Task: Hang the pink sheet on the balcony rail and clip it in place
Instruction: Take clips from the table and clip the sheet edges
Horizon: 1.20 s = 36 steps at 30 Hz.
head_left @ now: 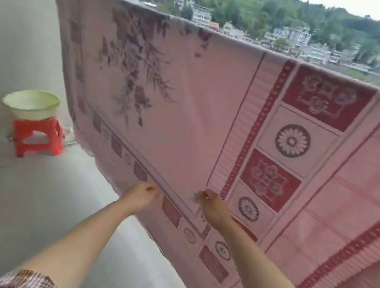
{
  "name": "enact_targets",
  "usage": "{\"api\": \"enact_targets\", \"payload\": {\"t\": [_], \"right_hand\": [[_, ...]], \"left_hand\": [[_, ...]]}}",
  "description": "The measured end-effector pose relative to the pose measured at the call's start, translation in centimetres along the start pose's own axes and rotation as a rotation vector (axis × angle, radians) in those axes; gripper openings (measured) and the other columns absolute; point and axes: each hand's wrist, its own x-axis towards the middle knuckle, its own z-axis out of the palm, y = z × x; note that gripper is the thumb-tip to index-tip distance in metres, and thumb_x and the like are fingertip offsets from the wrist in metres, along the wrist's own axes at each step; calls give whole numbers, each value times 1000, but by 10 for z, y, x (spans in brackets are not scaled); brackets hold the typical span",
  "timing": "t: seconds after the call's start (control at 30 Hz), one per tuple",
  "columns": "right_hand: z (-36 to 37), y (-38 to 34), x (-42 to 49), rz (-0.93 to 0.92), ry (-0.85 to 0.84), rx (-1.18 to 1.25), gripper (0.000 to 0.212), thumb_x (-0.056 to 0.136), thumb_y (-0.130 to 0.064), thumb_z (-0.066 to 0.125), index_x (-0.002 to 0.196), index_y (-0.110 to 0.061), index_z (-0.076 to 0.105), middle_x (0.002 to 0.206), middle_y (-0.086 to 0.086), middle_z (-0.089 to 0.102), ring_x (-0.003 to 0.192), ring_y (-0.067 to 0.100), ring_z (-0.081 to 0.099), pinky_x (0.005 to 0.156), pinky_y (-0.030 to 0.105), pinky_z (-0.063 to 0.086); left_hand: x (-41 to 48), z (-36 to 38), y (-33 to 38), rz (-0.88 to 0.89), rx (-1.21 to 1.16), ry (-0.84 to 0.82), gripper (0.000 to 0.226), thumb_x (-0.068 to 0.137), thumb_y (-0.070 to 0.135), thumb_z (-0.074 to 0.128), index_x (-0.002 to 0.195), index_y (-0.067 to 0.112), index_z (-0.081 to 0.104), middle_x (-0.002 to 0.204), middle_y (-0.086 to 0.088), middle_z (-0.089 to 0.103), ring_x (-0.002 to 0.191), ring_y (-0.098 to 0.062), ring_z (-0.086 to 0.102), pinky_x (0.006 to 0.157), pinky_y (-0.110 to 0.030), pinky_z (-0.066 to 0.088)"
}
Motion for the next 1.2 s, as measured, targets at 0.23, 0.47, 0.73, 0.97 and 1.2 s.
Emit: {"api": "enact_targets", "payload": {"t": [0.23,0.47,0.73,0.97,1.2], "right_hand": [[39,-139,159,-211,-70,145,28,100,-20,40,106,-5,63,75,5,57,70,24,56,66,32,45],[84,-264,290,-275,-177,351,21,95,-21,57,94,-3,68,68,6,57,55,16,54,56,25,47],[173,-410,412,-404,-270,370,25,77,-26,78,79,-1,72,63,8,54,61,18,48,61,32,39],[288,-548,524,-479,-289,356,15,85,-4,65,97,-4,72,72,13,63,64,21,54,62,34,45],[381,-673,623,-434,-321,449,21,82,-2,70,101,7,68,70,7,60,56,9,51,51,16,43]], "left_hand": [[134,-134,-25,-98,-176,187,30,90,25,50,84,1,68,82,-12,67,72,-21,54,63,-26,38],[249,-251,-50,-121,-338,244,19,90,29,54,88,14,65,86,-7,61,76,-19,54,67,-29,38],[361,-393,-120,-193,-586,397,20,88,37,55,80,21,63,88,-3,66,60,-13,58,56,-24,38],[451,-542,-200,-156,-745,405,36,86,48,62,94,13,66,89,-4,66,77,-19,61,66,-27,48],[539,-686,-283,-134,-765,298,54,79,48,69,113,6,67,100,-5,72,84,-15,68,78,-30,51]]}}
